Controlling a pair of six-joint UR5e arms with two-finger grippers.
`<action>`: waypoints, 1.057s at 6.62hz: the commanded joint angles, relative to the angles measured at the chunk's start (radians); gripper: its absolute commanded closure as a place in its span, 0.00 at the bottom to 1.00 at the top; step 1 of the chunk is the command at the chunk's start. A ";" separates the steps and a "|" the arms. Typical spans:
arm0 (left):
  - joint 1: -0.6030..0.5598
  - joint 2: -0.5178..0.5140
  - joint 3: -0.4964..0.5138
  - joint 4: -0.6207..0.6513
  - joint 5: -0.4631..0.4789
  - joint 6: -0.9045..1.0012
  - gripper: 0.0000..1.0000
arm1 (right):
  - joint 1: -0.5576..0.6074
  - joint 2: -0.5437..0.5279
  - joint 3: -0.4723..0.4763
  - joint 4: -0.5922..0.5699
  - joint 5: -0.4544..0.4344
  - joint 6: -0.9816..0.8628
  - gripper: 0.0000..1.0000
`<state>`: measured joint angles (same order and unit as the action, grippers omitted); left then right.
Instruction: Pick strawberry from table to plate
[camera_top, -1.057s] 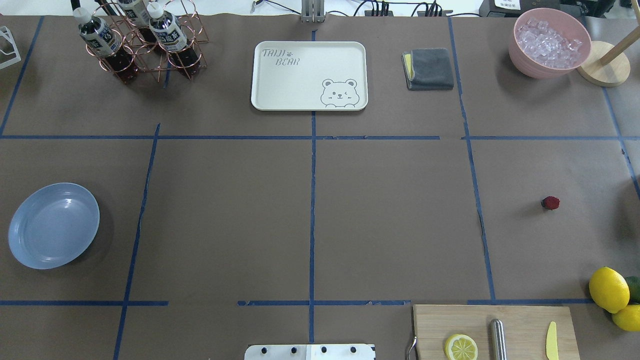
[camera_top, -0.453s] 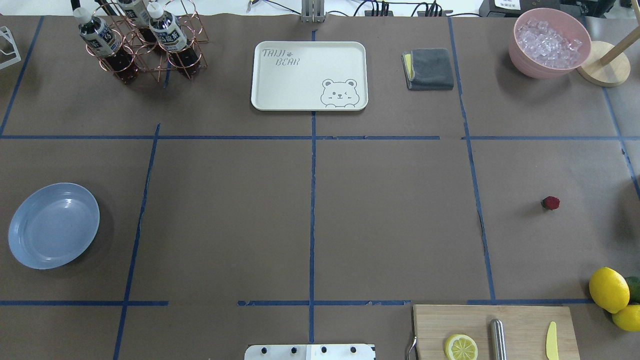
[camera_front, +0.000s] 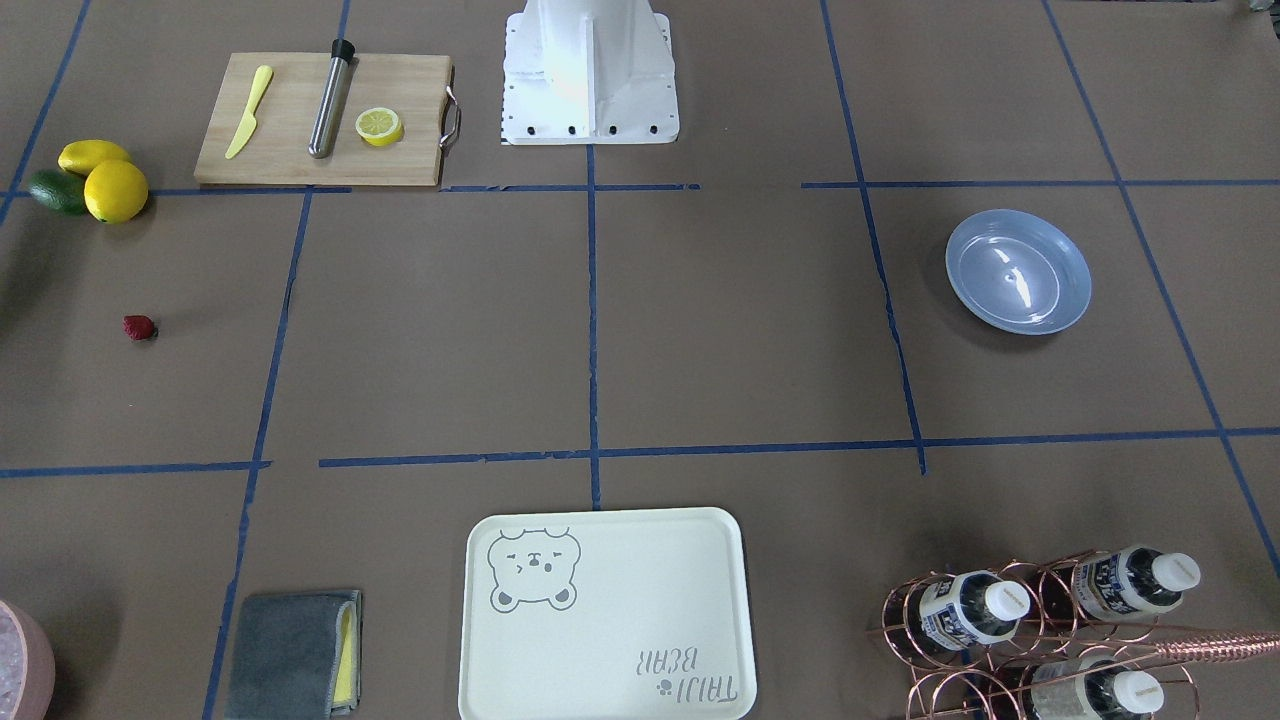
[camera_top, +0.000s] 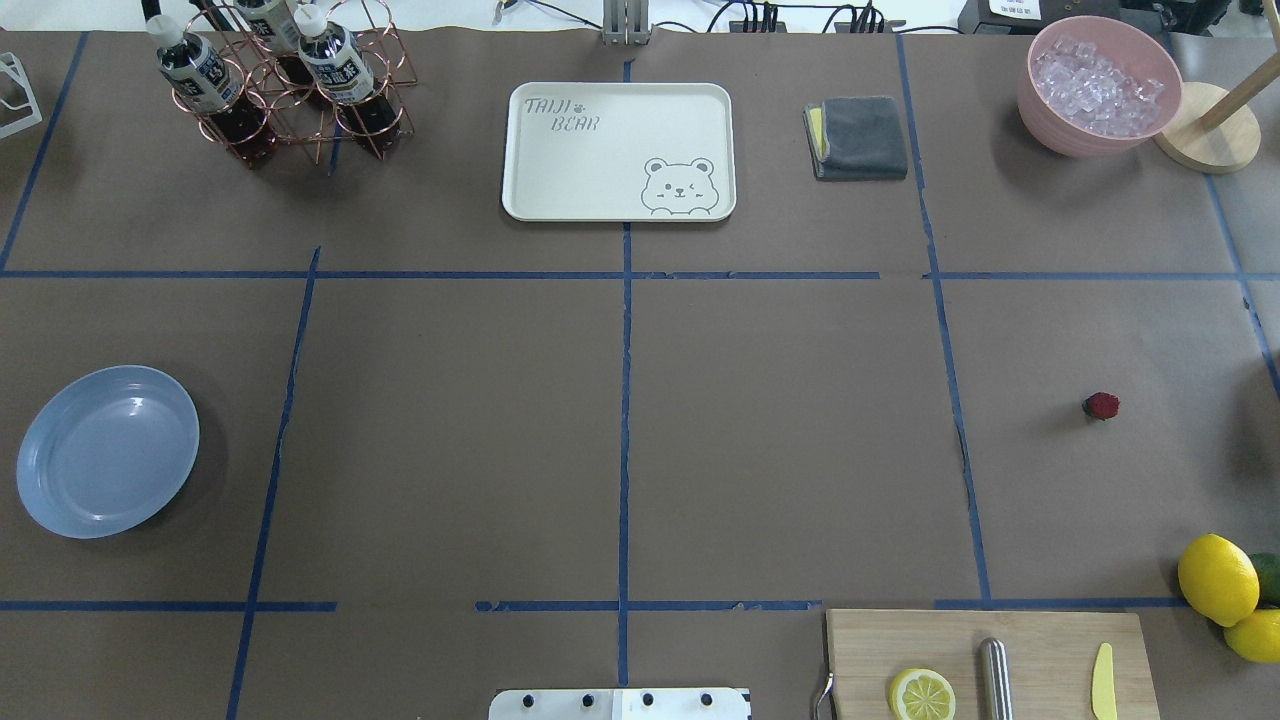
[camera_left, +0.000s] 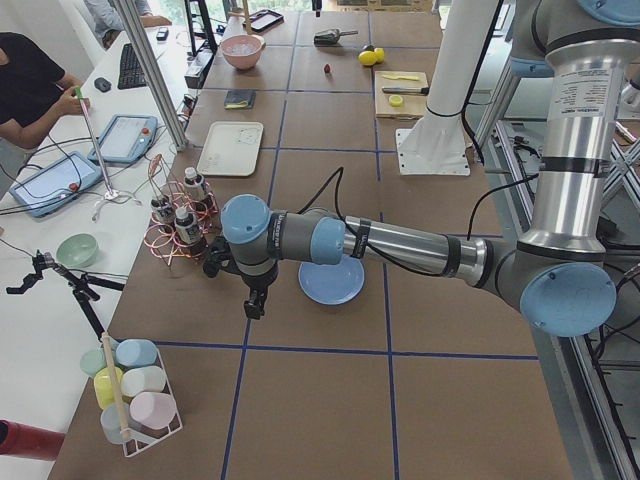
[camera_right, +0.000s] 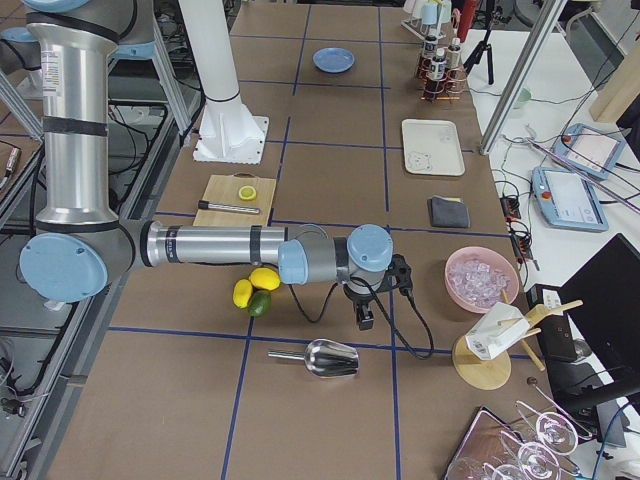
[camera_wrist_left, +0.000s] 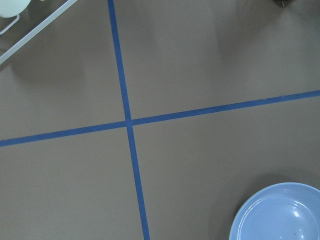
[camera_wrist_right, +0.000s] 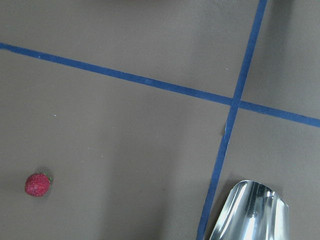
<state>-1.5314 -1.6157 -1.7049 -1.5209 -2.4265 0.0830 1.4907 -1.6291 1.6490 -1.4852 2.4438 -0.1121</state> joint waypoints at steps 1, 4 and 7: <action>0.195 0.007 -0.009 -0.045 0.006 -0.009 0.00 | -0.003 -0.005 0.024 0.002 0.017 0.000 0.00; 0.383 0.020 0.072 -0.259 0.042 -0.152 0.00 | -0.026 -0.005 0.025 0.002 0.070 0.003 0.00; 0.462 0.089 0.120 -0.507 0.127 -0.273 0.00 | -0.040 -0.003 0.025 0.002 0.070 0.008 0.00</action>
<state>-1.1054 -1.5453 -1.5940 -1.9679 -2.3093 -0.1463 1.4539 -1.6327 1.6736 -1.4834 2.5140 -0.1063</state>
